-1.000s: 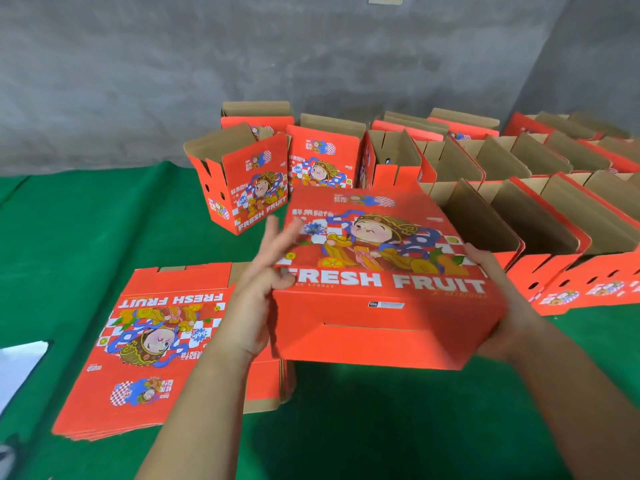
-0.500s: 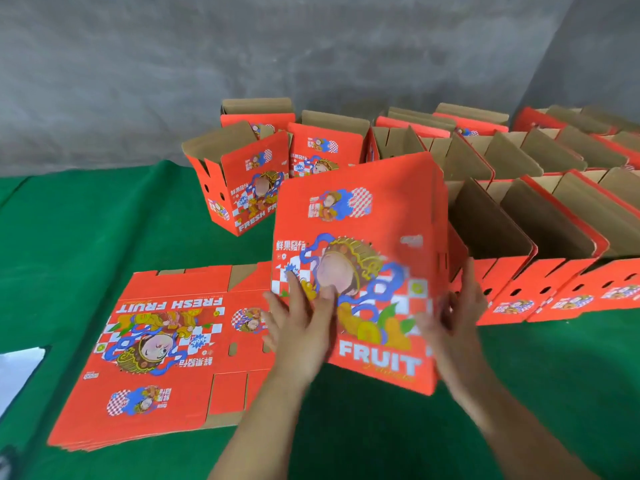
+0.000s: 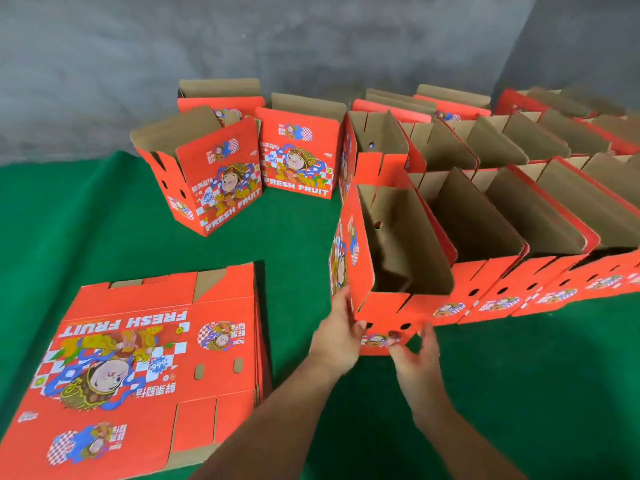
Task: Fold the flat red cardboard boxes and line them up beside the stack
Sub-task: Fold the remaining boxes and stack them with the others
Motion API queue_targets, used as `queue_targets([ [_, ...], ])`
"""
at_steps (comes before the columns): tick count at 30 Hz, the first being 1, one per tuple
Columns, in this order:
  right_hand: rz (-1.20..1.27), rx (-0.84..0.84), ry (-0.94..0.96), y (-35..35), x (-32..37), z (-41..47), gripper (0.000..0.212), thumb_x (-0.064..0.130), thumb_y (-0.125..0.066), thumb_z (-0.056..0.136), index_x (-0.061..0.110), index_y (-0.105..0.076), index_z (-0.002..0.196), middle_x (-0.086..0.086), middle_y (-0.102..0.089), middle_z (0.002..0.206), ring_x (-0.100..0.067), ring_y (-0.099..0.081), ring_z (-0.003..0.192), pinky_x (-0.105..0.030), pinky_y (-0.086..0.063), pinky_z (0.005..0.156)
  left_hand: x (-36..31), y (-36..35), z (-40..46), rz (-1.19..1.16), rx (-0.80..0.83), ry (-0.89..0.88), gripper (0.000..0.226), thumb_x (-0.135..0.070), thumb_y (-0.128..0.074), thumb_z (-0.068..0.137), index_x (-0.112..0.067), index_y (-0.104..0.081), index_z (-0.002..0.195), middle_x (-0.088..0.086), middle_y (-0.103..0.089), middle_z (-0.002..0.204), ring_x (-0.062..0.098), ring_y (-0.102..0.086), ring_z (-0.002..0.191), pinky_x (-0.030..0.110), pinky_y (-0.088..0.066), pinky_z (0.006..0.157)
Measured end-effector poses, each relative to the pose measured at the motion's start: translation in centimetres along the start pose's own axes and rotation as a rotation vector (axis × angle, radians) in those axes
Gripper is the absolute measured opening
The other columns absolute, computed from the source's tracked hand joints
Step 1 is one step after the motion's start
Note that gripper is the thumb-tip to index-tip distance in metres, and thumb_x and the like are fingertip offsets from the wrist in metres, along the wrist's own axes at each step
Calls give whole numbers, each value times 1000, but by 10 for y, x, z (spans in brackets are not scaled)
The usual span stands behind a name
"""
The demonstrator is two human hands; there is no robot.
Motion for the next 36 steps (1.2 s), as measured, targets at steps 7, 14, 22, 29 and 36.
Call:
queue_targets([
  [7,154,121,-331,-25,12,36,67,32,-59,76,48,-47,140,-9,-59,138,-20,-61,114,-49,-52,101,-11,-12,63,137,45,-31,74,-29,-46,109,-45,-1,165,18,-67,132,40,-66,117,46,-51,103],
  [14,247,317,-538,-69,17,50,44,19,-56,100,45,-47,134,7,-72,117,-32,-65,118,-45,-49,105,-19,-9,117,178,96,-61,76,-24,-45,111,-47,3,165,13,-65,138,33,-63,124,43,-45,110],
  [22,257,223,-441,-87,30,60,44,19,-49,105,36,-45,146,0,-70,123,-26,-71,105,-33,-58,83,23,15,112,-134,224,-155,55,-33,-50,111,-26,-35,163,-12,-51,154,2,-48,141,34,-35,124],
  [29,212,322,-552,-150,40,17,42,16,-50,105,27,-49,146,6,-61,115,-21,-65,91,-30,-55,77,119,91,34,296,-385,-7,52,-20,-60,100,-25,-54,151,3,-49,160,29,-42,147,43,-28,123],
  [36,-58,662,-379,-217,51,-52,34,9,-51,98,26,-54,128,5,-70,102,-3,-66,75,-13,-47,66,235,130,-61,578,-355,449,62,-50,-39,107,-44,-18,164,-3,-3,176,42,1,160,65,-6,125],
])
Point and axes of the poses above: each hand's wrist, its own z-axis towards the middle knuckle, its own y-axis out of the back of the hand, x = y × z, the point moved 2 cm from there along z, towards the middle knuckle
